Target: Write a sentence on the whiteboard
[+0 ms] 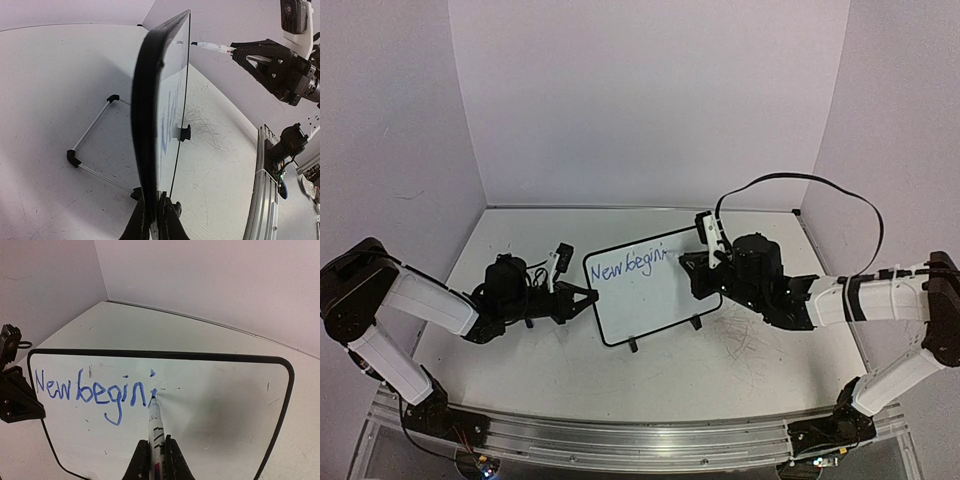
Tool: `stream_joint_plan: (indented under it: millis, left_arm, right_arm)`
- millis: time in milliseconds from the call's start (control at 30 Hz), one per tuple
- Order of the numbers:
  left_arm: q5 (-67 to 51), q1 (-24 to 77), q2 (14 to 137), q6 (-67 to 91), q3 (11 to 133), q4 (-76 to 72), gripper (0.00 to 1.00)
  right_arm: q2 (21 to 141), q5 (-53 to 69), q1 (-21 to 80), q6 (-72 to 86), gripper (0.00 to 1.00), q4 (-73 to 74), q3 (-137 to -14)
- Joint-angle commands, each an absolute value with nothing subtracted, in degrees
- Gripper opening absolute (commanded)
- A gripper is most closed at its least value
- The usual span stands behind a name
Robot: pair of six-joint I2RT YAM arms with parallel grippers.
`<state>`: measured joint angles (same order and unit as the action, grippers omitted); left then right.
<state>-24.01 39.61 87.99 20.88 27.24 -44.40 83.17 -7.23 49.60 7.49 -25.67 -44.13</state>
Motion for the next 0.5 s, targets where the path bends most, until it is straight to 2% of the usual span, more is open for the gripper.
stream_joint_plan:
  millis: [0,467]
  left_arm:
    - [-21.71,39.39,87.45,18.66,25.72,-38.87,0.00]
    - [-21.64,39.40,87.28,18.55,25.65,-38.84,0.00]
  right_arm:
    - [82.27,-8.53,48.92,6.43,0.00,-27.18,-46.89]
    - [84.99,-9.32,48.81,6.40,0.00,-27.23,-48.12]
